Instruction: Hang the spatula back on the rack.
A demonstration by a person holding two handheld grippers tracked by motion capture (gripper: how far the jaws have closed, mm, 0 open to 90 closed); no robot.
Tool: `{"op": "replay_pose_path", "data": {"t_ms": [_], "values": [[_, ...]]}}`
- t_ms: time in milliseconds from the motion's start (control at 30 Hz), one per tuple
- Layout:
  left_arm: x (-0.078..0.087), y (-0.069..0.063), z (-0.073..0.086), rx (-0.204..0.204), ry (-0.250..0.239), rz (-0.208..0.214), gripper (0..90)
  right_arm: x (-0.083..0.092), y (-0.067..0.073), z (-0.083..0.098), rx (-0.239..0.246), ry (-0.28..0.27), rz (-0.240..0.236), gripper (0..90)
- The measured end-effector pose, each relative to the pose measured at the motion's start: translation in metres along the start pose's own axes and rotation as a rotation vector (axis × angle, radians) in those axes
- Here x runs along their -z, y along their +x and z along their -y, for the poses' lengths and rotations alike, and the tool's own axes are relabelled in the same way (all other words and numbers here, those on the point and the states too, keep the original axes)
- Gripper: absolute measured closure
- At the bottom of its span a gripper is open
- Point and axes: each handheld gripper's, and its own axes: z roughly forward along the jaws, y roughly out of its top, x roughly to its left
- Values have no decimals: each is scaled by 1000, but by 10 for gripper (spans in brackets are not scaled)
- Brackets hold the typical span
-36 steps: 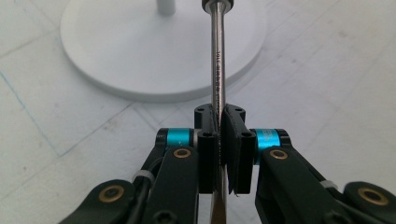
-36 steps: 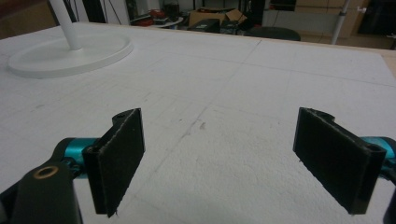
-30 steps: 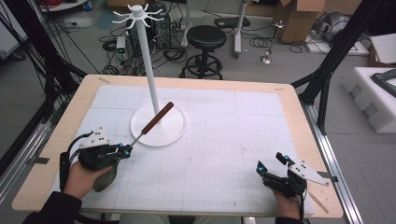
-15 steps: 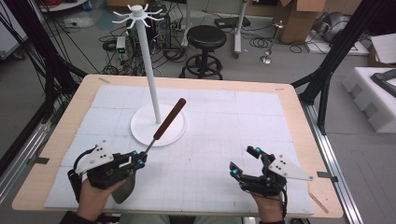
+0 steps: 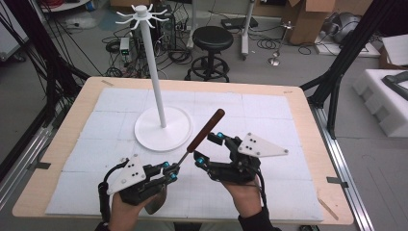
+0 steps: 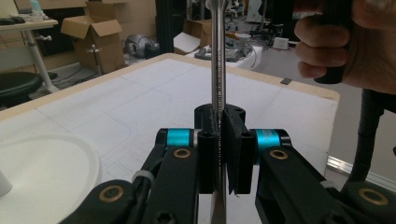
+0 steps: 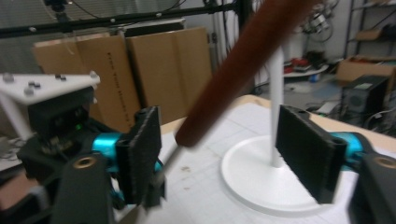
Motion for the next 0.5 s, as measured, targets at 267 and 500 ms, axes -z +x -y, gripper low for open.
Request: {"op": "replay_pose_path", "data": {"t_ms": [267,500], "values": [[-7,0,1,-19,21,-3,839,-16,-3,-3,-77,23,-12,574],[-10,3,3,8,45,48,732,-21,-4,-3,-208,10,-107,730]]}}
